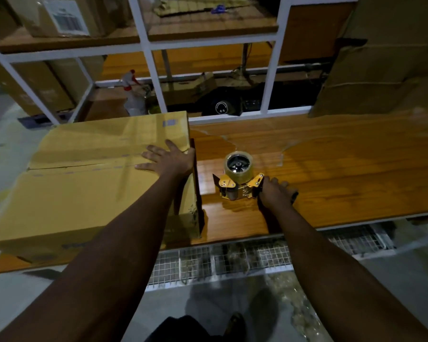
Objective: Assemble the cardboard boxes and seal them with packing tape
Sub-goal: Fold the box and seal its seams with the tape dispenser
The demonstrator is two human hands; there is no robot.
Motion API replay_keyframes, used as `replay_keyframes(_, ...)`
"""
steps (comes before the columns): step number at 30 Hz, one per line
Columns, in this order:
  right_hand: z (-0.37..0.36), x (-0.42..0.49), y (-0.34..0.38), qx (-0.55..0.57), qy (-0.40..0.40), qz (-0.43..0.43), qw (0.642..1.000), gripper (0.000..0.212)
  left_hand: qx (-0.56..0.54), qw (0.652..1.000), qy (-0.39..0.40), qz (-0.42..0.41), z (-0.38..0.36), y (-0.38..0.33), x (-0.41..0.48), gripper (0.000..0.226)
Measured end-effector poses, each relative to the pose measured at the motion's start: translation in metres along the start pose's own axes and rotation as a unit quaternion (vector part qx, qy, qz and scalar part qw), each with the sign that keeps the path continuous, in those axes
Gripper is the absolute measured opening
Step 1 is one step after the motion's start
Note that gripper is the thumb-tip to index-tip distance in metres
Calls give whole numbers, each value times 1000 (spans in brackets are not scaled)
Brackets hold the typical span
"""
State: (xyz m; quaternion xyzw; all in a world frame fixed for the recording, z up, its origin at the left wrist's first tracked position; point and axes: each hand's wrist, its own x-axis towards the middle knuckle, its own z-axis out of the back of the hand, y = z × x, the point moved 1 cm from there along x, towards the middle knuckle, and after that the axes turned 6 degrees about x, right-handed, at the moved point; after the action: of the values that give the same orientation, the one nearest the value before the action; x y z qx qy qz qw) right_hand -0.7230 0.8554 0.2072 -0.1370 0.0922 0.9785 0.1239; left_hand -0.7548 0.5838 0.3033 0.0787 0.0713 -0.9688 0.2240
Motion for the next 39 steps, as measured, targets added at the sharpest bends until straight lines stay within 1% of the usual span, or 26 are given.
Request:
replay_keyframes(2, 2, -1, -1, 1, -3, -1, 1000, 41, 1, 1000, 0, -2, 0, 0, 3, 94)
replay_keyframes(6, -2, -8, -3, 7, -54, 6, 999, 37, -1, 1000, 0, -6, 2, -3, 7, 92)
replay_keyframes(9, 6, -12, 6, 25, -85, -21, 996, 35, -4, 1000, 3, -12, 1, -3, 7, 90)
replay_keyframes(11, 19, -13, 16, 40, -117, -44, 991, 34, -6, 999, 3, -35, 1, 1, 9, 87)
replay_keyframes(13, 37, -14, 27, 51, -162, -55, 984, 36, -12, 997, 0, -76, 2, 9, 13, 82)
replay_keyframes(15, 57, -16, 41, 66, -214, -65, 972, 37, -12, 993, 1, -114, 4, 21, 19, 77)
replay_keyframes(18, 85, -19, 69, 102, -279, -82, 951, 36, -2, 990, 5, -142, 10, 54, 32, 73)
replay_keyframes(23, 111, -30, 136, 126, -355, -50, 925, 37, 36, 982, -3, -185, 23, 130, 62, 66)
replay_keyframes(26, 108, -41, 189, 129, -359, -18, 924, 39, 48, 981, -3, -190, 31, 182, 78, 65)
replay_keyframes(31, 86, -58, 281, 104, -362, 32, 926, 35, 74, 980, -11, -187, 42, 261, 104, 65)
replay_keyframes(34, 70, -69, 327, 105, -358, 66, 925, 37, 115, 967, -19, -225, 50, 300, 116, 64)
replay_keyframes(36, 59, -77, 353, 107, -350, 77, 927, 33, 130, 958, -18, -257, 56, 325, 125, 62)
replay_keyframes(39, 48, -85, 386, 108, -353, 87, 925, 23, 106, 960, 3, -259, 64, 358, 136, 64)
